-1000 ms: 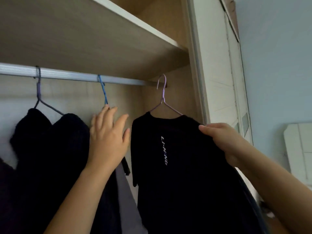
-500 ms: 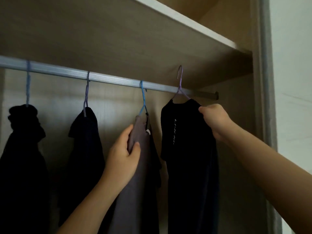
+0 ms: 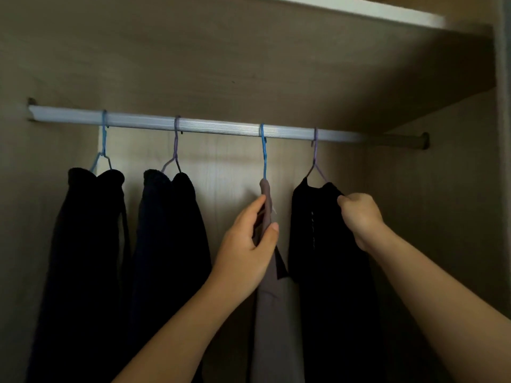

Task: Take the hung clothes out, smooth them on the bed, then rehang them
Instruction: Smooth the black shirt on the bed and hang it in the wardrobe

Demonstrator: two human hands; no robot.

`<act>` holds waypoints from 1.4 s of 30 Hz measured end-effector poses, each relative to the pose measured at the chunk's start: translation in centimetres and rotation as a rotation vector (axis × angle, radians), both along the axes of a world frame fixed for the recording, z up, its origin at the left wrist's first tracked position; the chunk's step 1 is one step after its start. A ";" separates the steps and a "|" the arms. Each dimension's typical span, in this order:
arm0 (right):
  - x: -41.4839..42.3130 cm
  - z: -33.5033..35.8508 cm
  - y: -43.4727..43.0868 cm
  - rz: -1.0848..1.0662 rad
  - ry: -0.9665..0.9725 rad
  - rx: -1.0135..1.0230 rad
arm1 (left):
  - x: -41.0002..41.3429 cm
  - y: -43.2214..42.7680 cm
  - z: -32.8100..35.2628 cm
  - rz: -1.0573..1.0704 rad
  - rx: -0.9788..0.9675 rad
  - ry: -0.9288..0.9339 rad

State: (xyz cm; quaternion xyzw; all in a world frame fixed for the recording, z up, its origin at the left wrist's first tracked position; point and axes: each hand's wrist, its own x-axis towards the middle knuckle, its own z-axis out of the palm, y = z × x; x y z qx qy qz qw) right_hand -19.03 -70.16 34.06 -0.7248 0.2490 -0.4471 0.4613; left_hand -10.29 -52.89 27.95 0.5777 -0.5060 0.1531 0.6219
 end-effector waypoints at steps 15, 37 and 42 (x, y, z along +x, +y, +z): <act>-0.6 0.6 -1.1 0.025 -0.038 0.059 | -0.2 -1.1 -0.6 0.031 0.055 -0.028; -3.0 -1.8 -1.7 -0.030 0.104 -0.189 | -1.4 -1.9 -1.9 0.079 0.029 -0.091; -4.8 -4.0 0.6 -0.172 0.155 -0.384 | -2.3 -1.2 -2.1 0.142 -0.026 -0.139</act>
